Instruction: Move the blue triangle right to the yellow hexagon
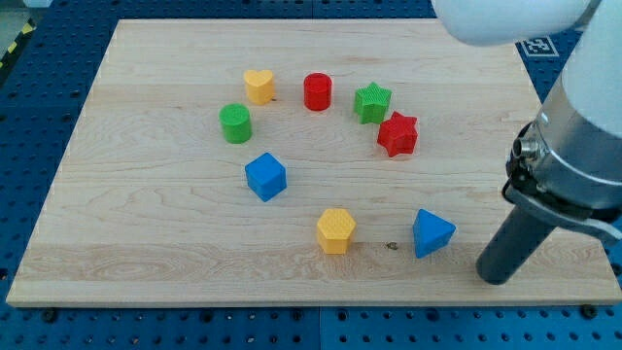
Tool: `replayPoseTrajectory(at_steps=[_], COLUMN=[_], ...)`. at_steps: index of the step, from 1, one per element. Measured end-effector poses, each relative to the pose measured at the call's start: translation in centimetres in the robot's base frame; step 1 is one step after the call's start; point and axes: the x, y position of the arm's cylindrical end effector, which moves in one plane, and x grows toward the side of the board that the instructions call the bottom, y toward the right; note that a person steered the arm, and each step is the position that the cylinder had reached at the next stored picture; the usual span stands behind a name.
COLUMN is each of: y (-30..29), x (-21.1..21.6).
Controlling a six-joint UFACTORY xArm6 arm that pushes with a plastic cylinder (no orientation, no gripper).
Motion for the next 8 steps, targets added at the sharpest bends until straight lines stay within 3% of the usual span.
replayPoseTrajectory(at_steps=[6, 8], y=[-1.9, -5.5], x=[-2.5, -2.6])
